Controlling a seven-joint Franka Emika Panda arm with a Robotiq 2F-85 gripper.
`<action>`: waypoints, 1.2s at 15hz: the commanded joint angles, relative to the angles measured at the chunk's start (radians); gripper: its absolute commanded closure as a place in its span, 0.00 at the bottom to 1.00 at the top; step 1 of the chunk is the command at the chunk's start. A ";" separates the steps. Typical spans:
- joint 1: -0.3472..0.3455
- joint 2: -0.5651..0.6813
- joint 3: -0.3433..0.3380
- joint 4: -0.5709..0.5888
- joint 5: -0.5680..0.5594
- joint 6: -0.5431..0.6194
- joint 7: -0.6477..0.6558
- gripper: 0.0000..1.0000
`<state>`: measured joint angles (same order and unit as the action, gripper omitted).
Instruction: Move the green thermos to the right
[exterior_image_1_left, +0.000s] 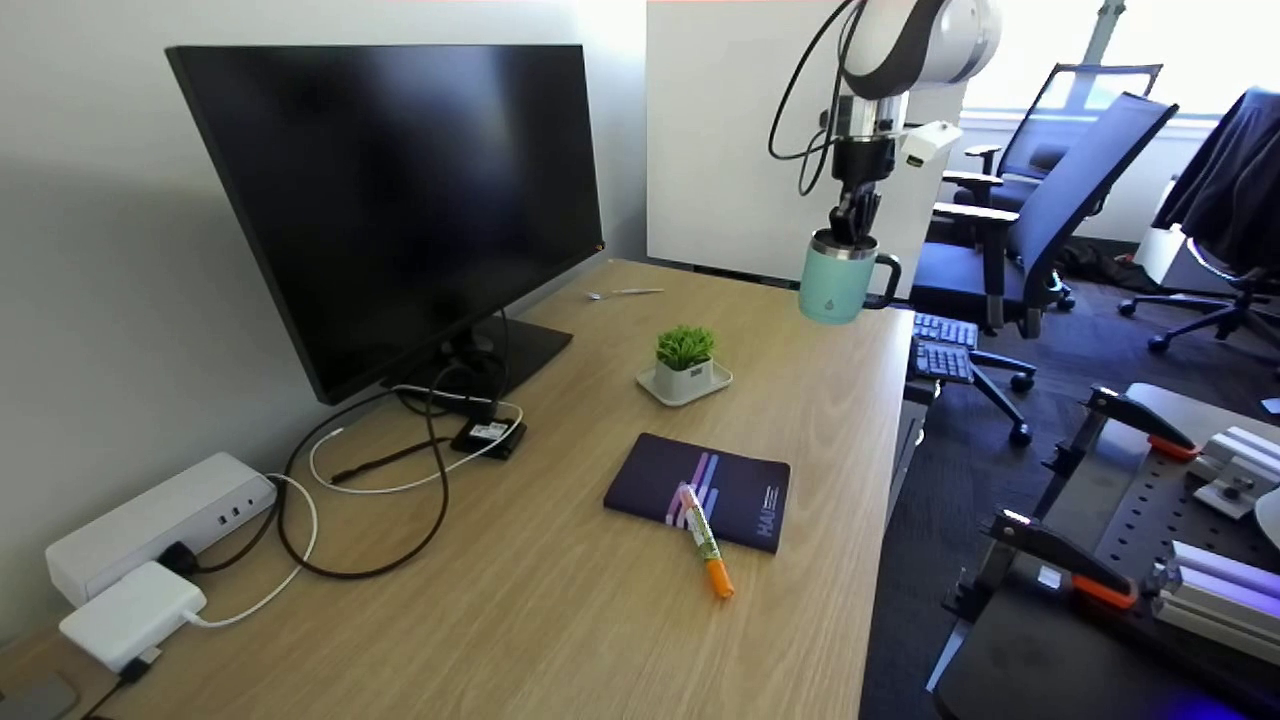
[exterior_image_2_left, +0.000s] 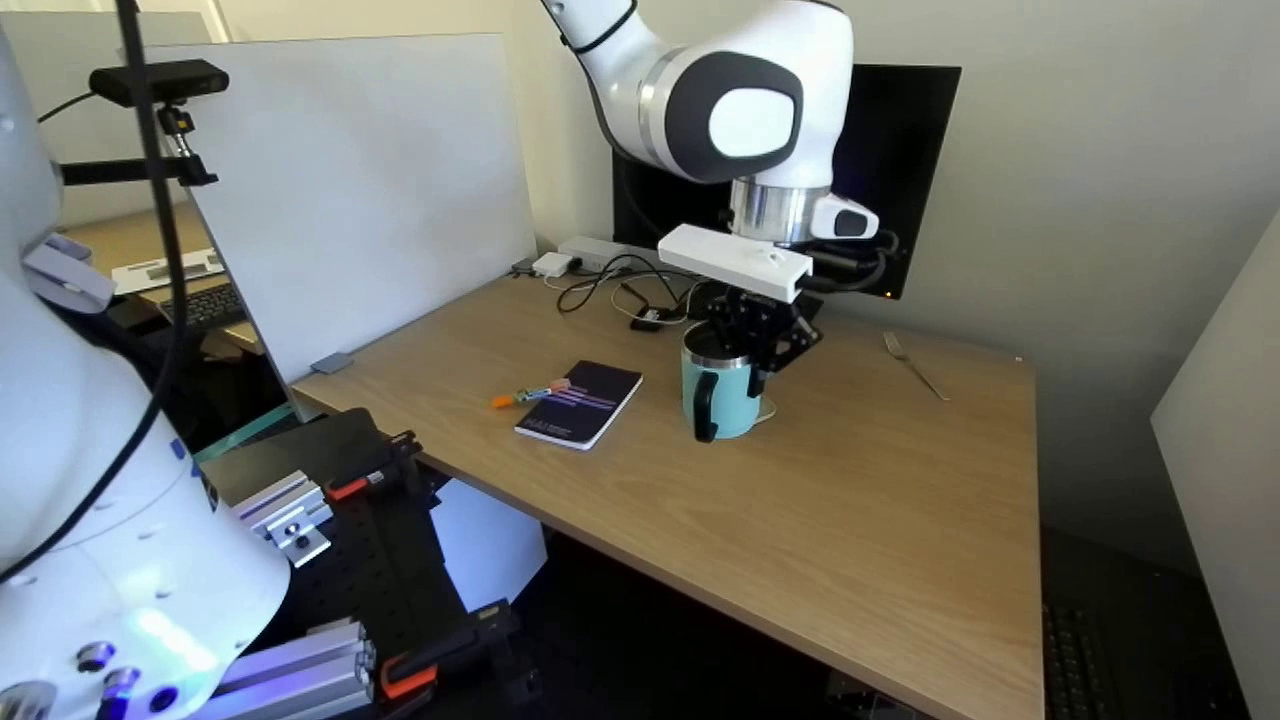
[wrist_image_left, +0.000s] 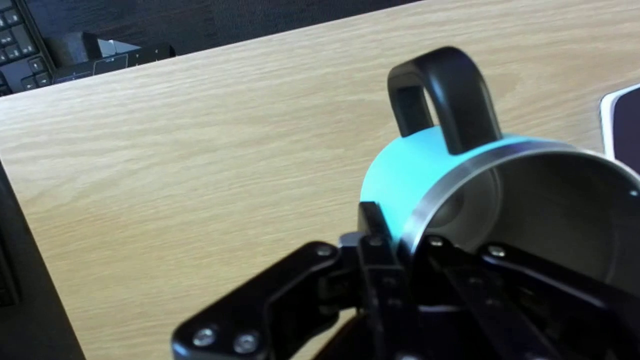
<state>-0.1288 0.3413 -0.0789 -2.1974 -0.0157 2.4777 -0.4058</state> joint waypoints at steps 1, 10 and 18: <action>-0.023 0.090 0.016 0.050 -0.022 0.029 -0.010 0.98; -0.060 0.290 0.011 0.211 -0.060 0.053 0.007 0.98; -0.066 0.384 0.007 0.300 -0.075 0.055 0.023 0.98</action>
<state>-0.1777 0.7009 -0.0789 -1.9337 -0.0635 2.5344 -0.3995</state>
